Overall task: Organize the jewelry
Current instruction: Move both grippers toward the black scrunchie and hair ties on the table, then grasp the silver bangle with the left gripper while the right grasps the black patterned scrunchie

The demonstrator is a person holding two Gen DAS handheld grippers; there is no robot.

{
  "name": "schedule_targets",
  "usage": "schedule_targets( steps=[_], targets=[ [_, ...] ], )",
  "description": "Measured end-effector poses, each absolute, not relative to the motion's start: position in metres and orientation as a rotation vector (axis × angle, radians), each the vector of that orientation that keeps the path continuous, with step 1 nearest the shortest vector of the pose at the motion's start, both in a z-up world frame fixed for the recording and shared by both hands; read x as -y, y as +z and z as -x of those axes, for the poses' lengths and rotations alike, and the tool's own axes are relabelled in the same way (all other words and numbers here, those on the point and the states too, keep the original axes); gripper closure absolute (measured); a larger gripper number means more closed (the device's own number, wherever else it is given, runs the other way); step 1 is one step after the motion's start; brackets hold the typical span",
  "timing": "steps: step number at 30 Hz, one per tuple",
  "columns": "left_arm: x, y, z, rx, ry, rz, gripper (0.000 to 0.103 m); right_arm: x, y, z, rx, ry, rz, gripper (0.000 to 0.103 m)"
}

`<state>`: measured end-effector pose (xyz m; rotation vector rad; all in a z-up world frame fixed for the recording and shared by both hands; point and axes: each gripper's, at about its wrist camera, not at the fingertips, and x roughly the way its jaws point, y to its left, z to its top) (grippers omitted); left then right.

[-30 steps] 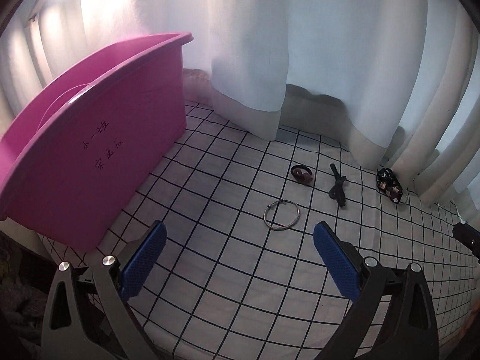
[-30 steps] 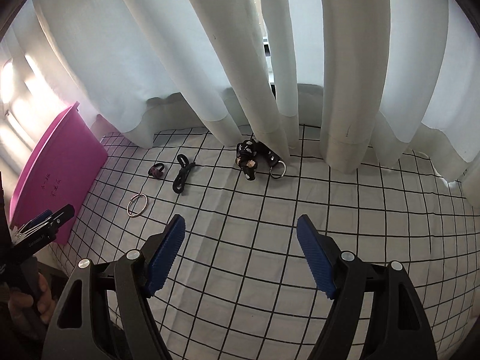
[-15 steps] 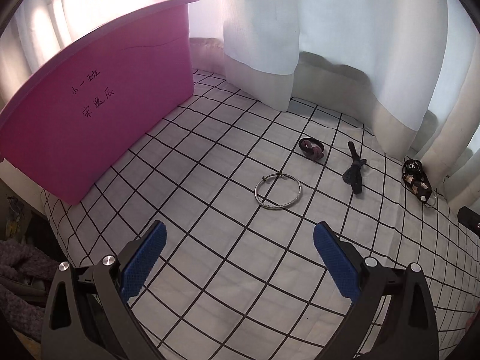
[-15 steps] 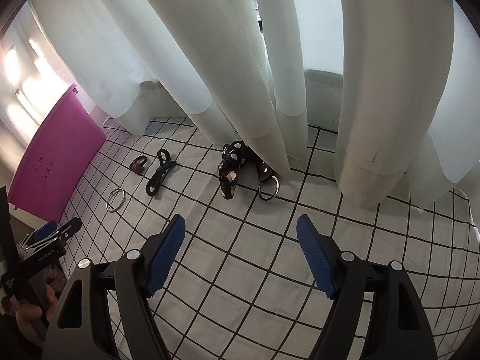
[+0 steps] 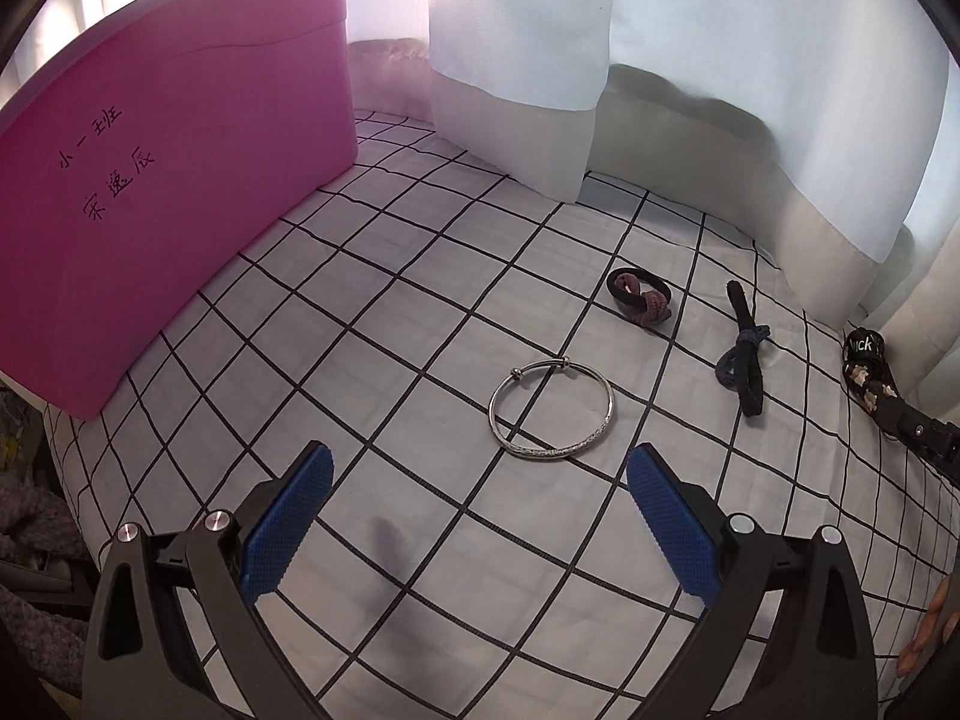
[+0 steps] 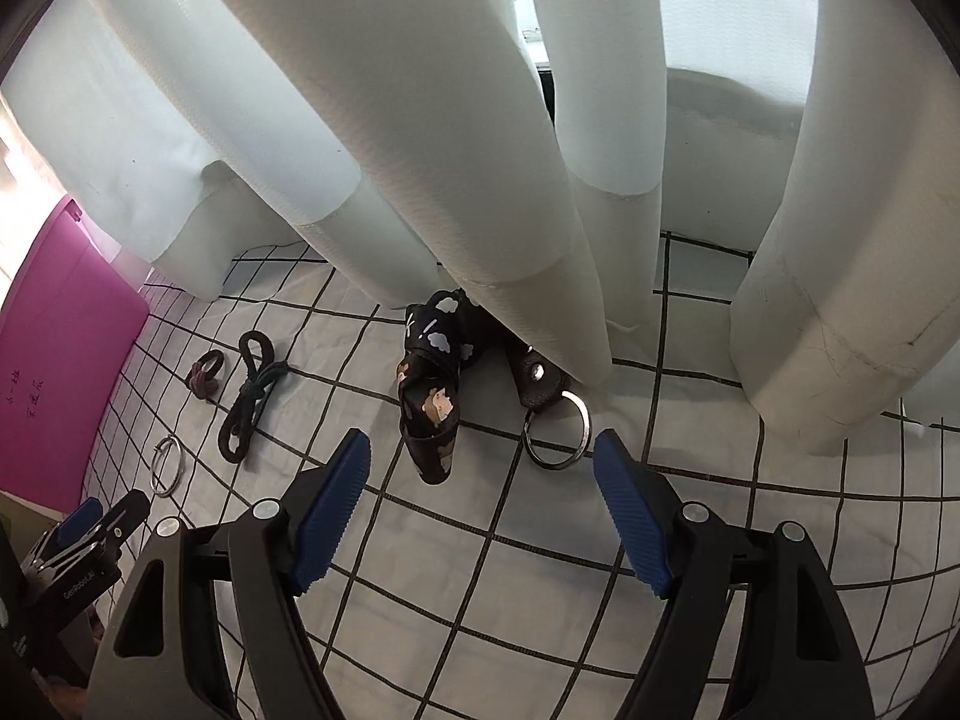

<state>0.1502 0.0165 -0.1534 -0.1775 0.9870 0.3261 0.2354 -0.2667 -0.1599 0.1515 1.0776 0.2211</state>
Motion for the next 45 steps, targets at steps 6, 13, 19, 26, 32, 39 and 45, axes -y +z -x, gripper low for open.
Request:
schedule_targets(
  steps=[6, 13, 19, 26, 32, 39, 45],
  targets=[
    [-0.022, -0.157, -0.163, -0.979, 0.316, 0.185, 0.006, 0.26, -0.166, -0.244, -1.052, 0.166, -0.15, 0.03],
    [-0.023, -0.167, -0.176, -0.999, 0.309, 0.194, 0.006, 0.254, -0.169, -0.249, -1.027, 0.132, -0.114, 0.03],
    [-0.021, -0.177, -0.184, -1.036, 0.311, 0.198, 0.005, 0.243, -0.173, -0.251, -1.011, 0.118, -0.072, 0.03],
    [-0.017, -0.177, -0.191, -0.998, 0.331, 0.199, 0.006, 0.233, -0.176, -0.245, -0.981, 0.105, -0.06, 0.03],
    [-0.012, -0.173, -0.178, -0.964, 0.319, 0.192, 0.024, 0.225, -0.177, -0.236, -0.966, 0.105, -0.01, 0.035],
    [-0.016, -0.168, -0.165, -0.937, 0.307, 0.188, 0.051, 0.218, -0.175, -0.229, -0.966, 0.135, 0.008, 0.072],
    [-0.022, -0.16, -0.152, -0.924, 0.308, 0.207, 0.051, 0.23, -0.169, -0.214, -0.959, 0.189, 0.022, 0.086]
  ],
)
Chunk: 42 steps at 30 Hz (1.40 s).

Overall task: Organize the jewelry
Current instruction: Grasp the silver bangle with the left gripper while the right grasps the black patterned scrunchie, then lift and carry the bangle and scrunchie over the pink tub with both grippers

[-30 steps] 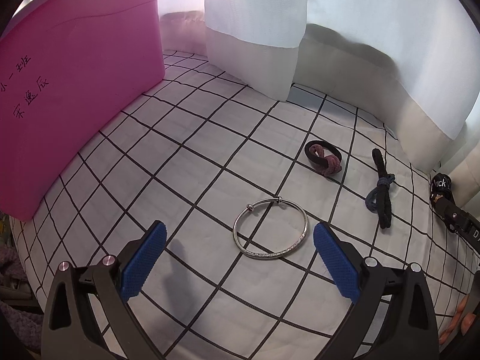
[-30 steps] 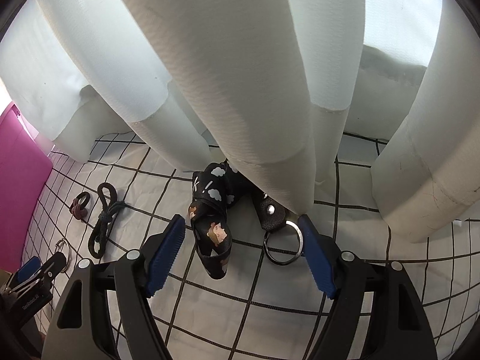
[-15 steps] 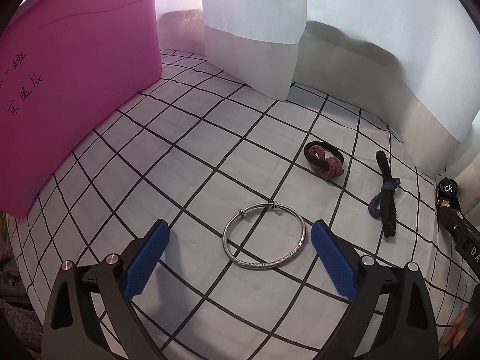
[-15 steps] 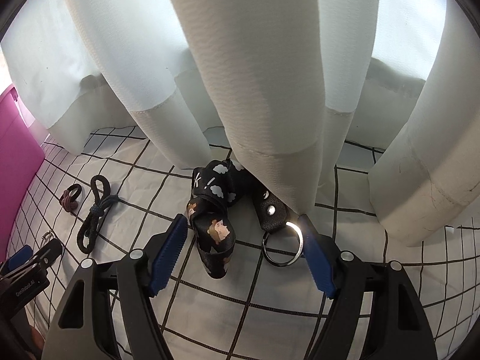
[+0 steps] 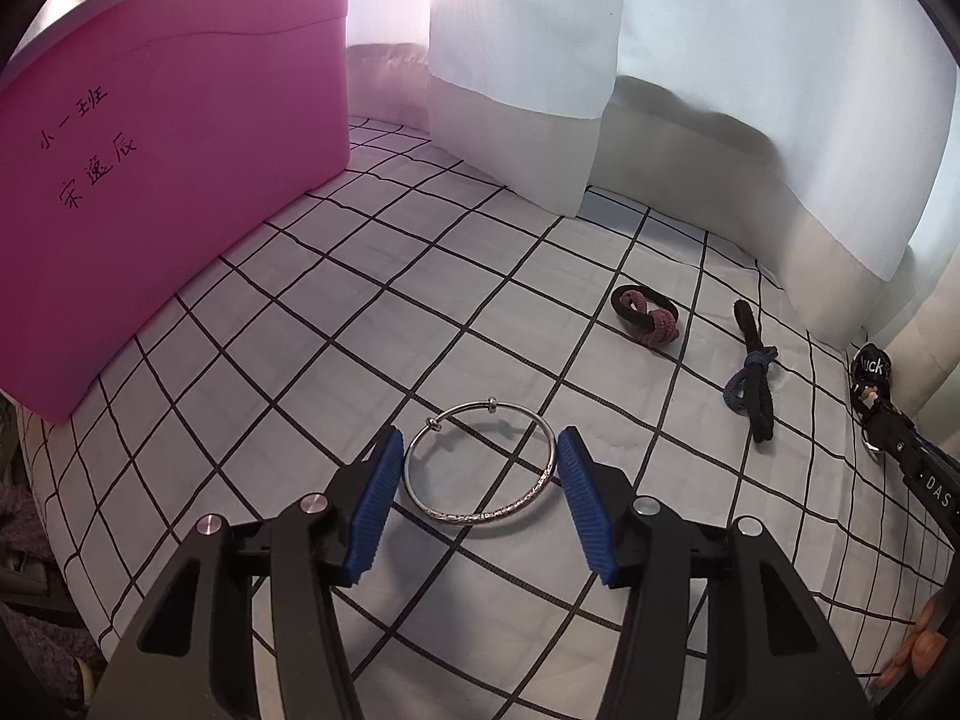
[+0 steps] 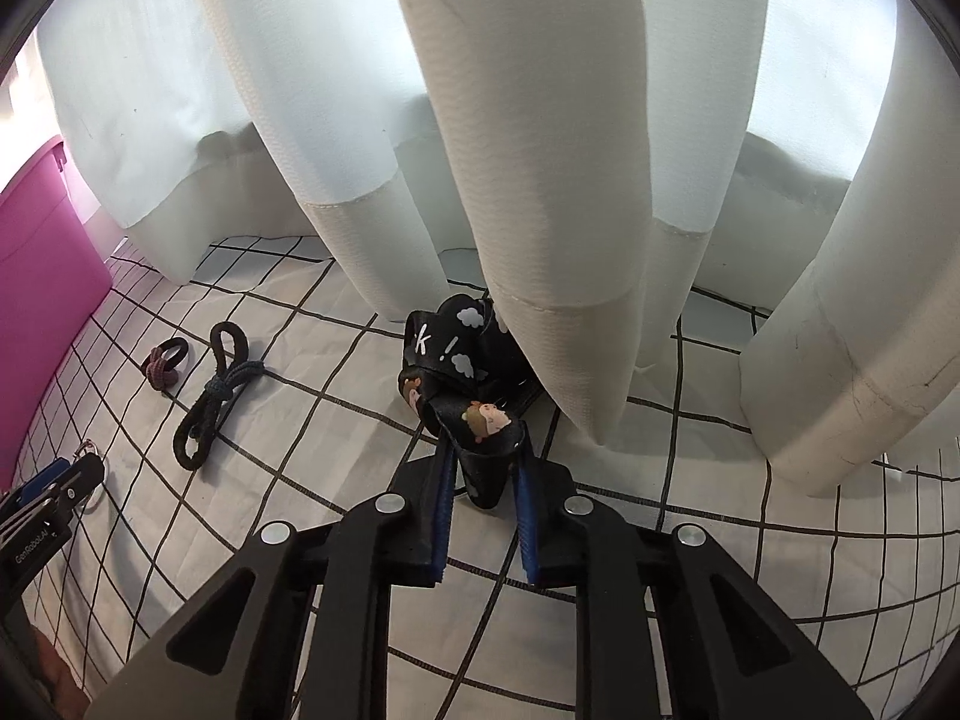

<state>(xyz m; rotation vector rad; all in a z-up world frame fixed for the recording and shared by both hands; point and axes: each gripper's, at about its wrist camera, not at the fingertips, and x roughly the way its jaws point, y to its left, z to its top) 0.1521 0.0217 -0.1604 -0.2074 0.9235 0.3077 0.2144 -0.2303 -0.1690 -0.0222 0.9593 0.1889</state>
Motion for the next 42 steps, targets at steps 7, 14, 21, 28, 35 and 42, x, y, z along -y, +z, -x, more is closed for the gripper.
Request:
schedule_targets(
  steps=[7, 14, 21, 28, 35, 42],
  targets=[
    [-0.018, -0.147, -0.14, -0.924, 0.298, 0.203, 0.051, 0.236, -0.16, -0.193, -0.962, 0.278, 0.045, 0.088],
    [-0.006, -0.128, -0.127, -0.914, 0.298, 0.207, 0.051, 0.241, -0.139, -0.182, -0.947, 0.342, 0.084, 0.089],
    [-0.003, -0.089, -0.116, -0.841, 0.309, 0.235, 0.051, 0.245, -0.094, -0.173, -0.871, 0.411, 0.088, 0.089],
    [-0.009, -0.041, -0.092, -0.754, 0.377, 0.256, 0.051, 0.231, -0.045, -0.171, -0.768, 0.513, 0.074, 0.089],
    [-0.031, 0.001, -0.07, -0.669, 0.444, 0.263, 0.051, 0.194, -0.016, -0.171, -0.726, 0.623, 0.09, 0.089],
    [-0.078, 0.042, -0.06, -0.584, 0.486, 0.262, 0.051, 0.13, 0.015, -0.172, -0.678, 0.711, 0.089, 0.089]
  ],
)
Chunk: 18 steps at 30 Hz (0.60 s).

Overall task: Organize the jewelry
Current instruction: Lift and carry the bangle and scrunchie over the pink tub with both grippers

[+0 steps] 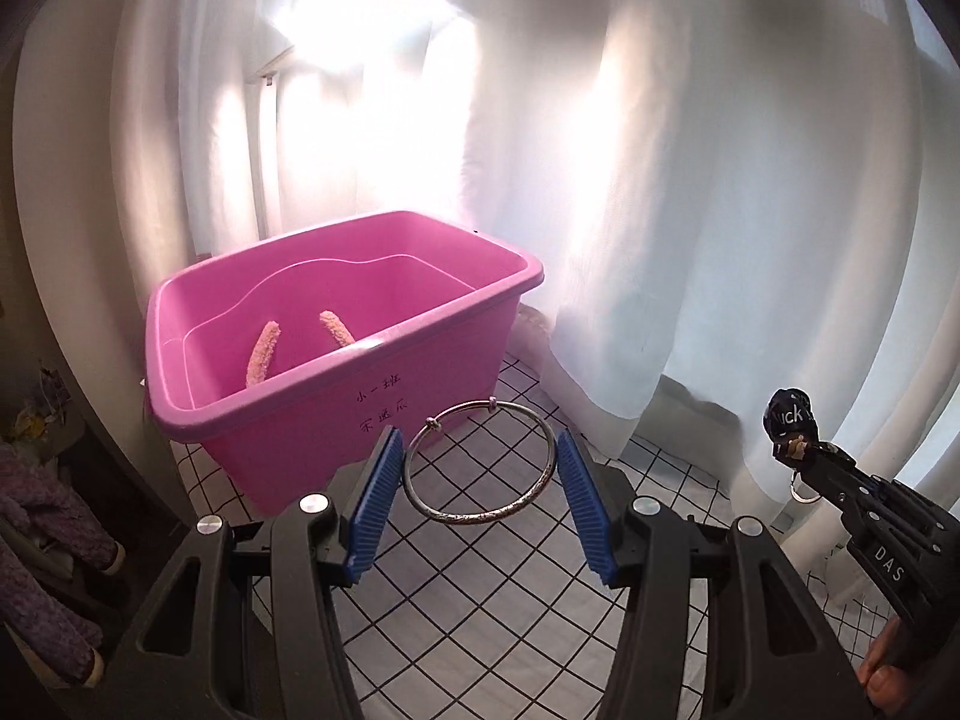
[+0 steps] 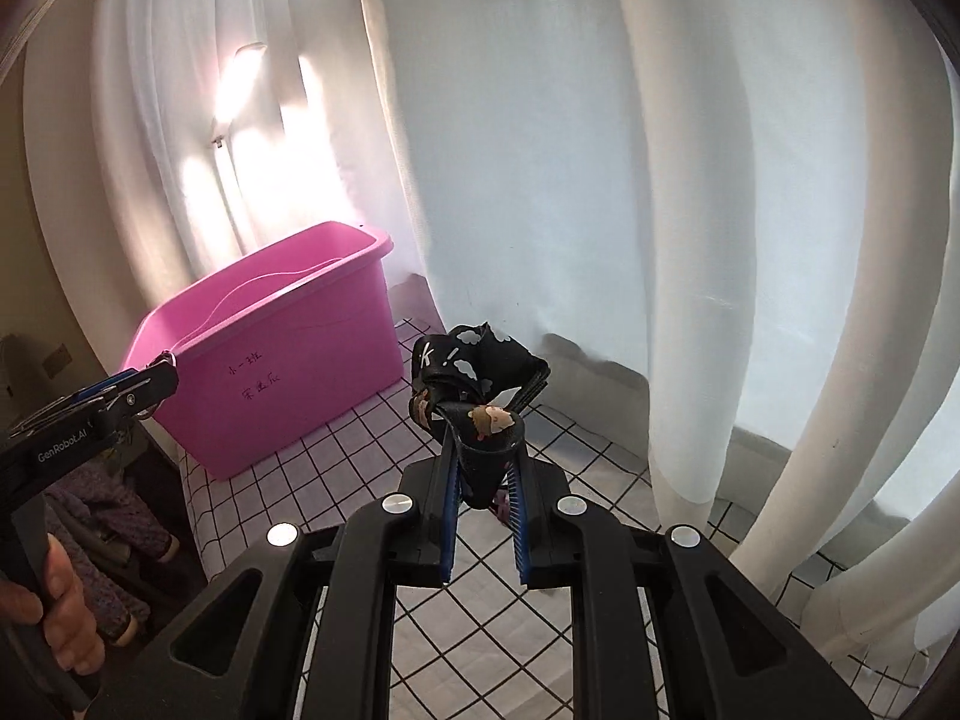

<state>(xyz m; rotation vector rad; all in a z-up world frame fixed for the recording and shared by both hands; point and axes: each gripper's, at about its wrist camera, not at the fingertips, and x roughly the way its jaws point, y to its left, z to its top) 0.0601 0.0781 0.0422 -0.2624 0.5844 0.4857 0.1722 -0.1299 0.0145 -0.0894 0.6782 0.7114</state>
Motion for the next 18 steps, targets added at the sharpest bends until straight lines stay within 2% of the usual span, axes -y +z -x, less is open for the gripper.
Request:
schedule_targets(
  steps=[9, 18],
  targets=[
    [-0.176, 0.069, -0.062, -0.542, 0.516, 0.248, 0.051, 0.008, 0.05, -0.186, -0.651, 0.805, 0.101, 0.089],
    [-0.277, 0.062, -0.076, -0.604, 0.553, 0.294, 0.051, -0.112, 0.061, -0.212, -0.703, 0.888, 0.154, 0.089]
  ],
)
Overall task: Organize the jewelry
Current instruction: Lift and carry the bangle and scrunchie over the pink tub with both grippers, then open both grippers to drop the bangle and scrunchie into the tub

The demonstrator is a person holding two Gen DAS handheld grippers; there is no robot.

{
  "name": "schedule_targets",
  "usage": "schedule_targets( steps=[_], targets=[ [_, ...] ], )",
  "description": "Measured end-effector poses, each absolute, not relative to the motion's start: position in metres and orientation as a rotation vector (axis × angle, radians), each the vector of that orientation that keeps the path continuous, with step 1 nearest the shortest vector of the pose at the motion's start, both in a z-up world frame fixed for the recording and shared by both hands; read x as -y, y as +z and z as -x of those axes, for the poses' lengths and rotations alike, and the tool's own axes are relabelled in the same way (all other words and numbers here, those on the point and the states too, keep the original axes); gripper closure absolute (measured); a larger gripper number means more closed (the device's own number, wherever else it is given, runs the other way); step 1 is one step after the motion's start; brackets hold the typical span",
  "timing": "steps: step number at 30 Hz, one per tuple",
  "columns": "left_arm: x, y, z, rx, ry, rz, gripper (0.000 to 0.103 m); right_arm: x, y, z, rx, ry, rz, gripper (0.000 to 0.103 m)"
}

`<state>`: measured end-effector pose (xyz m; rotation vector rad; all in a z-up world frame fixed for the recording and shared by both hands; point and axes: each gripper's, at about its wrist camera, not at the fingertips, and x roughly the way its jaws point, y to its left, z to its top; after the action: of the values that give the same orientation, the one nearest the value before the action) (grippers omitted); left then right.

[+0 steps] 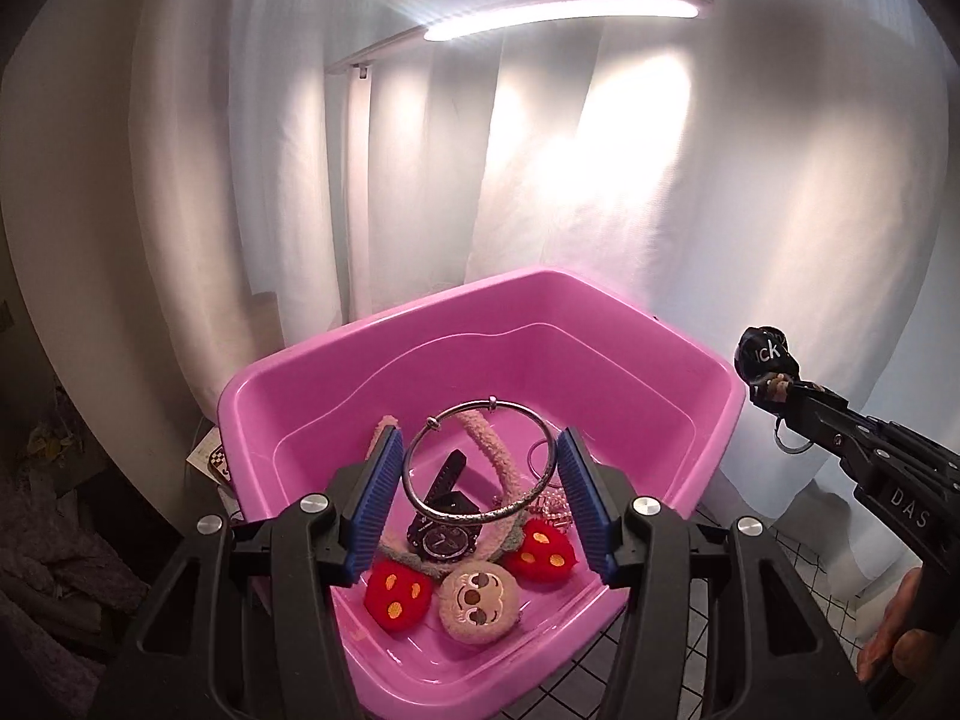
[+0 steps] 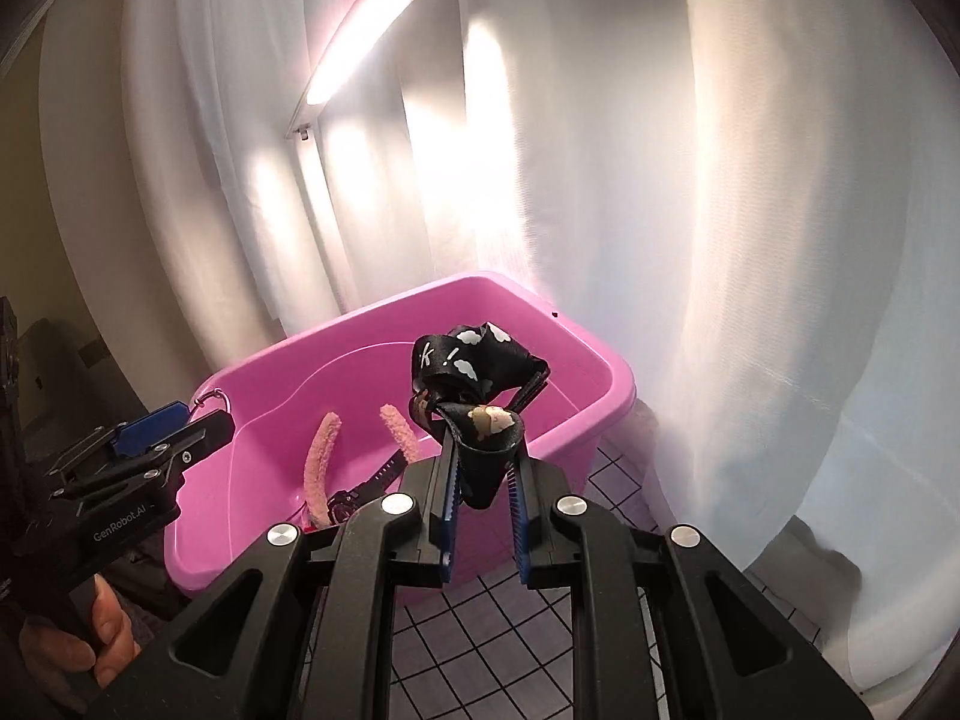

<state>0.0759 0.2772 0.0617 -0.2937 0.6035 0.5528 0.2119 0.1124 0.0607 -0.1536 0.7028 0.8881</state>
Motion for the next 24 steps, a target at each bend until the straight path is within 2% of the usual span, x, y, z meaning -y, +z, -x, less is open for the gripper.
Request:
schedule_targets(
  steps=[8, 18, 24],
  targets=[
    [-0.32, 0.04, -0.098, -0.696, 0.55, 0.346, 0.051, -0.19, 0.05, -0.24, -0.819, 0.925, 0.23, 0.089],
    [-0.35, 0.01, -0.115, -0.837, 0.557, 0.449, 0.05, -0.241, 0.014, -0.268, -1.025, 0.917, 0.317, 0.089],
    [-0.354, 0.006, -0.122, -0.879, 0.551, 0.456, 0.049, -0.255, 0.0, -0.273, -1.084, 0.902, 0.357, 0.088]
  ],
)
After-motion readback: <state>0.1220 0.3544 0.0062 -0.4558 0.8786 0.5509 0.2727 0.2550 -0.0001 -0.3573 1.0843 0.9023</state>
